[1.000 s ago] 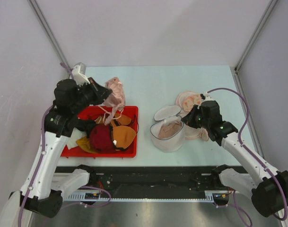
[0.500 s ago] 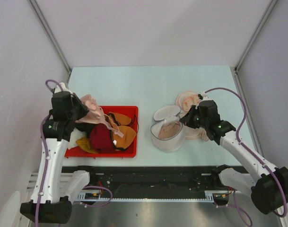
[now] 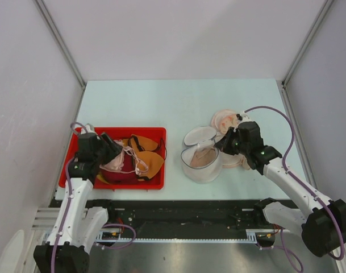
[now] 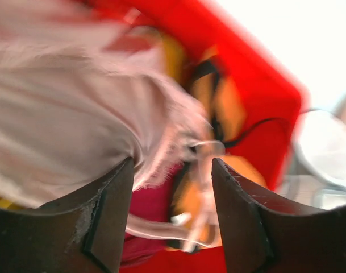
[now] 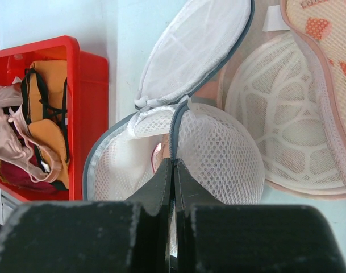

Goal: Unzip the laundry bag and remove the bra

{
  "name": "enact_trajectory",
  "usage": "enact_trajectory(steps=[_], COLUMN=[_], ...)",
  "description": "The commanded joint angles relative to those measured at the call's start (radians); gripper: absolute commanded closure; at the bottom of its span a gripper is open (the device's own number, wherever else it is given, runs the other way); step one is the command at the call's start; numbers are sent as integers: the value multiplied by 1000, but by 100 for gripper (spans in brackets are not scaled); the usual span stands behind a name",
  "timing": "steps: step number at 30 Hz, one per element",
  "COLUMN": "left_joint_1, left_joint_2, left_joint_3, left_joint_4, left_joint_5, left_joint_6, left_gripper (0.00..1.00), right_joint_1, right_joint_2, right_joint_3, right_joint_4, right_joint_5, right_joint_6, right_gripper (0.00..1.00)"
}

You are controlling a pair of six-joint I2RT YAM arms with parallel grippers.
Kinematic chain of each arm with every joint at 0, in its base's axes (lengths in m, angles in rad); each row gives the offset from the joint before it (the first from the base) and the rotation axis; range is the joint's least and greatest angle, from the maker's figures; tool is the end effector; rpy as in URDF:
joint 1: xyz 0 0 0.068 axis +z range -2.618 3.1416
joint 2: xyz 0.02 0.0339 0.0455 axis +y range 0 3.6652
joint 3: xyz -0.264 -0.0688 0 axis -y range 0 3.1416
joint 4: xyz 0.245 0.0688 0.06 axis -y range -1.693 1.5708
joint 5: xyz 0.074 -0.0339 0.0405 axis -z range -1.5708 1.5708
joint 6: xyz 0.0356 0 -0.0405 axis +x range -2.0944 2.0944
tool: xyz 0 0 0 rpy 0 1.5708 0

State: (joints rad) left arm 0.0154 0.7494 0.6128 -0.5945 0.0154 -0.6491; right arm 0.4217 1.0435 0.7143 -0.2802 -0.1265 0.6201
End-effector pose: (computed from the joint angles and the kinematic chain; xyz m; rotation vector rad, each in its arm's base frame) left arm 0.1592 0.0019 0.2462 -0.7511 2.2015 -0.3405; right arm 0.2062 0.0974 0.2566 0.1501 2.2641 0.7131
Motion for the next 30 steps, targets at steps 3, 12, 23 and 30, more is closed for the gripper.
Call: enact_trajectory(steps=[3,12,23,30], left_joint_1=[-6,-432,-850,-882], left_joint_2=[10,206,638,823], left_joint_3=[226,429,538,532], left_joint_4=[118,120,378,407], left_joint_5=[106,147,393,365], left_joint_6=[124,220,91,78], left_gripper=[35,17,25,34], right_joint_1=[5,43,61,61], right_joint_2=[1,33,33,-3], right_joint_3=[-7,-7,-7,-9], right_joint_4=[50,98,105,88], right_joint_5=[-15,-25,-10,-4], right_joint_6=[-13,16,35,32], right_gripper=[100,100,100,100])
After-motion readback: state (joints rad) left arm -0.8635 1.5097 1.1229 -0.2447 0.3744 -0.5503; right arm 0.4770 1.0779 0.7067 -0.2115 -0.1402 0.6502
